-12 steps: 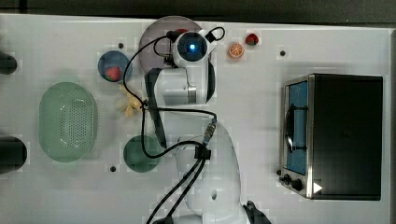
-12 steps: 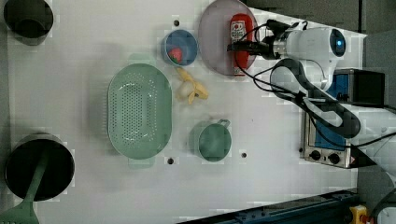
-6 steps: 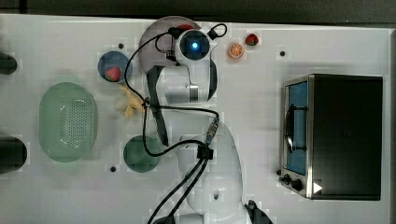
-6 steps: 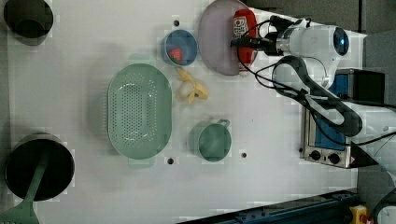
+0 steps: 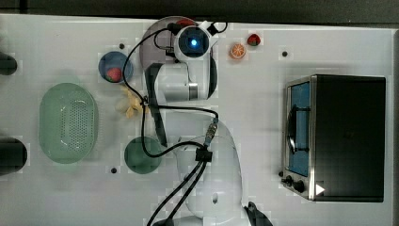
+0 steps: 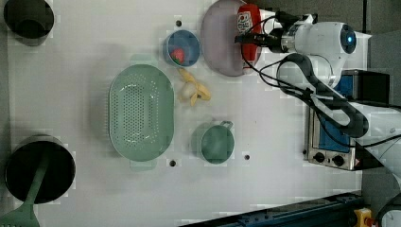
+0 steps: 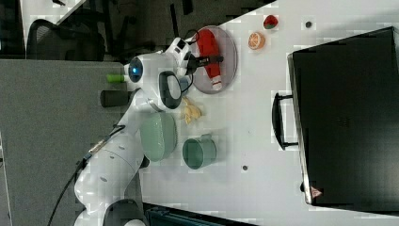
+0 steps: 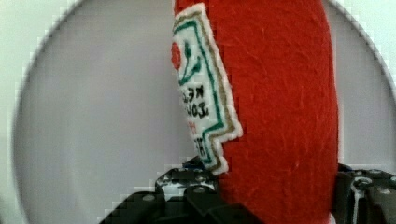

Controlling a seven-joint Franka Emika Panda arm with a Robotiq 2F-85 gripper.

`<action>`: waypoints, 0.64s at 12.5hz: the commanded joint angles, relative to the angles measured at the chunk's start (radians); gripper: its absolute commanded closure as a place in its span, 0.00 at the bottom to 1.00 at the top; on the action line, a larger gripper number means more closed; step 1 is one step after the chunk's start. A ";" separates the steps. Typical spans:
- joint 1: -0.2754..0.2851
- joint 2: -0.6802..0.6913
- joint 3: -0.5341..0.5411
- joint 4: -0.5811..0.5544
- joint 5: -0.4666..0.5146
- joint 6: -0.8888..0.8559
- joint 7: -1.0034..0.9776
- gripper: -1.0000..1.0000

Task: Pick ketchup from plate and place it on table.

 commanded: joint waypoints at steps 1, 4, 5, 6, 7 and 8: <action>-0.011 -0.137 0.006 0.083 0.009 -0.156 0.058 0.38; -0.030 -0.251 0.004 0.086 0.087 -0.366 0.057 0.38; -0.038 -0.293 0.002 0.085 0.105 -0.434 0.057 0.38; -0.049 -0.333 -0.001 0.080 0.107 -0.506 0.057 0.38; -0.059 -0.373 -0.004 0.069 0.107 -0.575 0.058 0.38; -0.068 -0.409 -0.011 0.052 0.107 -0.631 0.057 0.38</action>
